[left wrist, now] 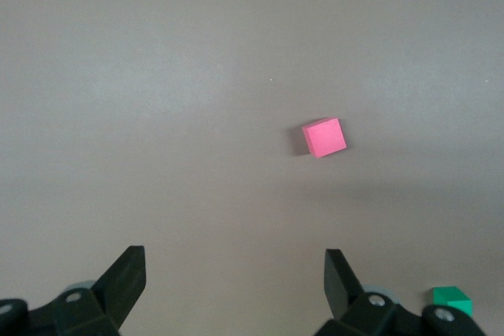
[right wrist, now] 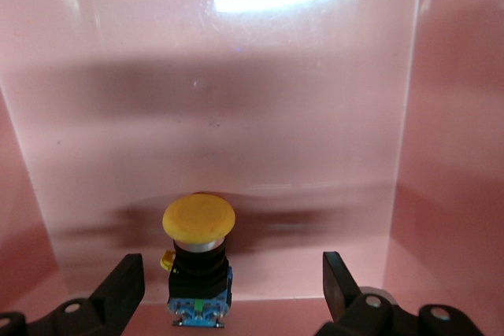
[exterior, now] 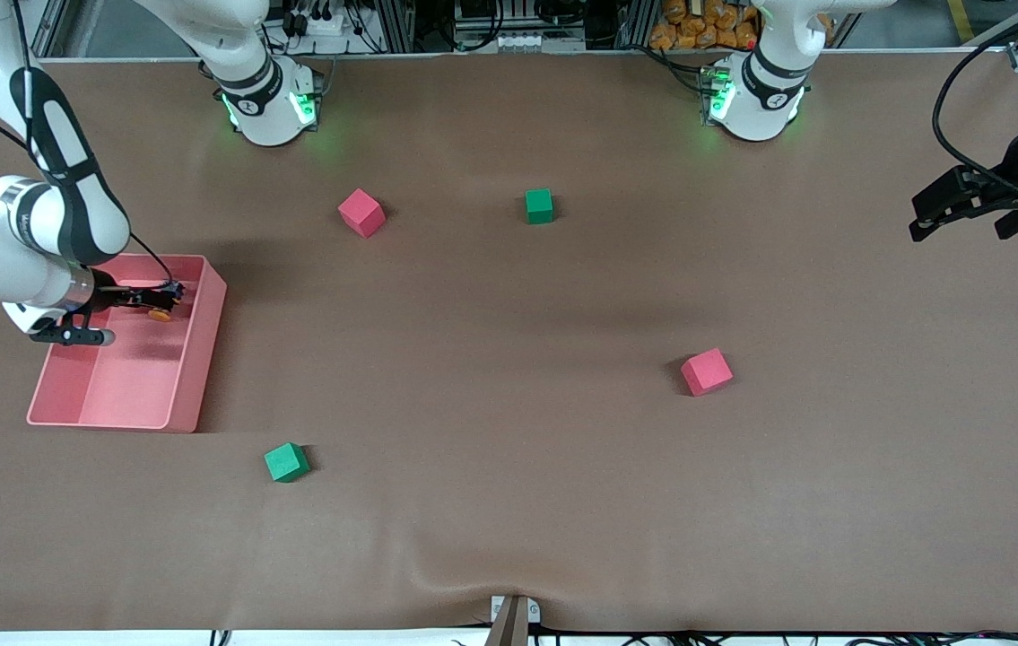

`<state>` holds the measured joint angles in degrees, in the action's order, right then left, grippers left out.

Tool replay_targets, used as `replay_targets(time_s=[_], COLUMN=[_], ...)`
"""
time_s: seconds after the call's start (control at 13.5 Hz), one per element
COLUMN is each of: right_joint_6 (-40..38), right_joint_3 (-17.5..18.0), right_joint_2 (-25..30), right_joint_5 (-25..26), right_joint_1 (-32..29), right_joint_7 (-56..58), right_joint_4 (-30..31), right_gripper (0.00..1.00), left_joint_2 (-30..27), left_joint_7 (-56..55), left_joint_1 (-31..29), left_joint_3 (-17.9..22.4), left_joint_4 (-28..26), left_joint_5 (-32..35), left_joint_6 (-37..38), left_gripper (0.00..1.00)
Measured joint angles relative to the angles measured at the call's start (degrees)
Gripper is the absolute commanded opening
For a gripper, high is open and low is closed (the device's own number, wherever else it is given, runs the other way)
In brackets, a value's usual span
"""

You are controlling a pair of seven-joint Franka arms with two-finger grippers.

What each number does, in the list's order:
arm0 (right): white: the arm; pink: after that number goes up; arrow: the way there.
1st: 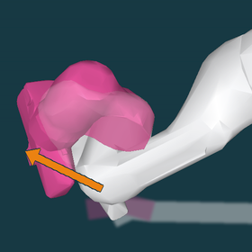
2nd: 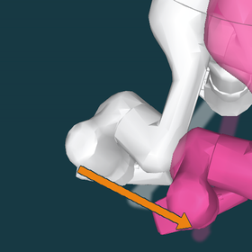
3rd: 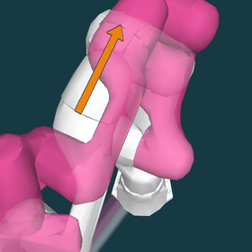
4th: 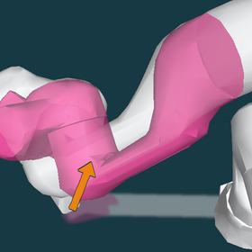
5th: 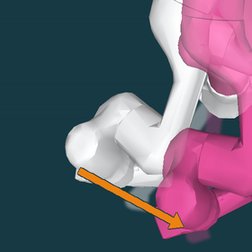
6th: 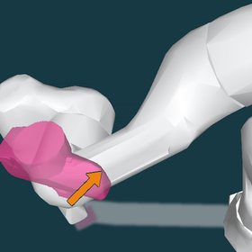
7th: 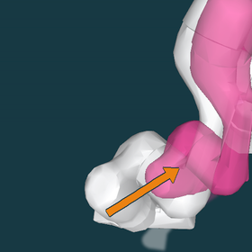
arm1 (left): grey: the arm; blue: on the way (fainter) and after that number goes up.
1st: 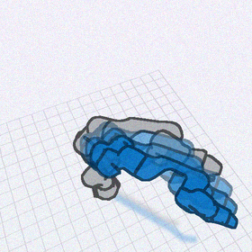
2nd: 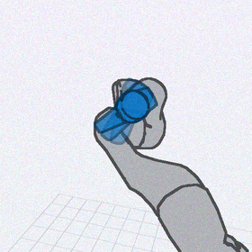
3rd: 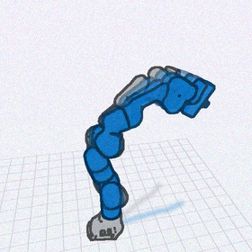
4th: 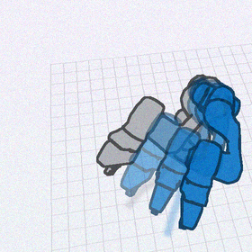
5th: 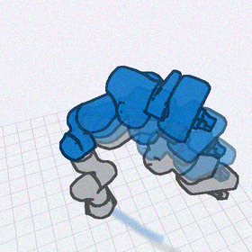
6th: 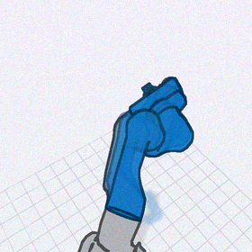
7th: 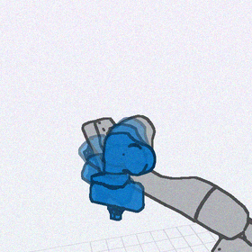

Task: Place and upright button with both arms
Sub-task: 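Lower the right gripper into the tray over the yellow button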

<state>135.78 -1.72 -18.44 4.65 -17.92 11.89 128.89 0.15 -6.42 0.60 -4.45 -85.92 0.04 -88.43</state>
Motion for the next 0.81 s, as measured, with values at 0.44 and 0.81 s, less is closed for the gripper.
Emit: replay_targets(time_s=[0.44, 0.81], right_joint_6=[9.0, 9.3], right_joint_3=[0.0, 0.0], right_joint_2=[-0.1, -0.2], right_joint_5=[0.0, 0.0], right_joint_1=[0.0, 0.0], right_joint_7=[0.0, 0.0], right_joint_4=[5.4, 5.7], right_gripper=[1.0, 1.0], left_joint_2=[0.0, 0.0], left_joint_7=[0.0, 0.0], left_joint_1=[-0.1, -0.1], left_joint_3=[0.0, 0.1], left_joint_4=[0.0, 0.0], left_joint_5=[0.0, 0.0], left_joint_6=[0.0, 0.0], left_gripper=[1.0, 1.0])
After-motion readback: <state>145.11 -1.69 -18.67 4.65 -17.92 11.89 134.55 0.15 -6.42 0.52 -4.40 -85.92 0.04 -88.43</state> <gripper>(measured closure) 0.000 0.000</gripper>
